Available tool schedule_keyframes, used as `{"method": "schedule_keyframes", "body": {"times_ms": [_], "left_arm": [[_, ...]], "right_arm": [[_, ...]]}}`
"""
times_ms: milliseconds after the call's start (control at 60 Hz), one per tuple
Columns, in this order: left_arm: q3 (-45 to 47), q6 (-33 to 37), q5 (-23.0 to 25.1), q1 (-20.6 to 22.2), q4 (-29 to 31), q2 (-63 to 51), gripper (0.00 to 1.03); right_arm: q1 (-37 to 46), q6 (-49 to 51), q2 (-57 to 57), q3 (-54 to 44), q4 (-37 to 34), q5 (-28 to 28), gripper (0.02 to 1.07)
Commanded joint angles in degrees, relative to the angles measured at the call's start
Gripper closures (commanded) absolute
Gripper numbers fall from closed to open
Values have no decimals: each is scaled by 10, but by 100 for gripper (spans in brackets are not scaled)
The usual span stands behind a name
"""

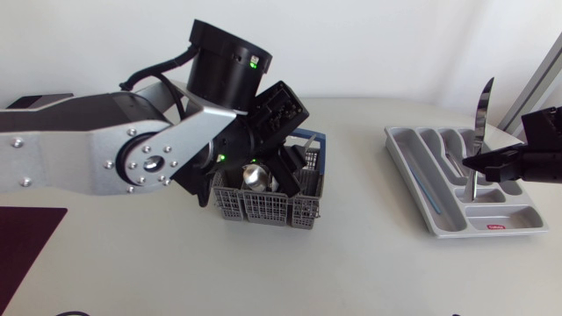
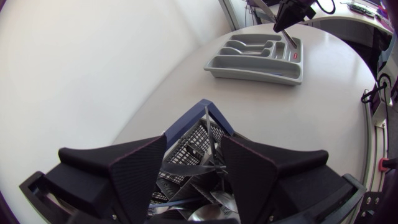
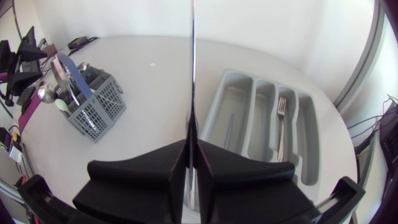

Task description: Sort the cutlery from the basket into the organizer compartments.

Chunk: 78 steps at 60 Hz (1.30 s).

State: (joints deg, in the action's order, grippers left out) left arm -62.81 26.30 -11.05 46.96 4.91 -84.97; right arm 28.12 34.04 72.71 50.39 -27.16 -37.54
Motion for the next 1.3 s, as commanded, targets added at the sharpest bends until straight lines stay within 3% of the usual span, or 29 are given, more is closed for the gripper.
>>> {"method": "schedule_keyframes", "body": {"times_ms": [0, 650, 833, 1283], "left_arm": [[17, 32, -12, 4, -18, -21, 43], [20, 43, -9, 3, -19, -70, 44], [21, 44, 0, 3, -19, -82, 48], [8, 43, 10, 1, -24, -114, 57]], "right_arm": [[26, 23, 38, 30, 6, -8, 101], [116, 45, 189, 131, 12, -10, 101], [124, 28, 253, 195, 25, 25, 101], [101, -18, 416, 353, 51, 185, 101]]}}
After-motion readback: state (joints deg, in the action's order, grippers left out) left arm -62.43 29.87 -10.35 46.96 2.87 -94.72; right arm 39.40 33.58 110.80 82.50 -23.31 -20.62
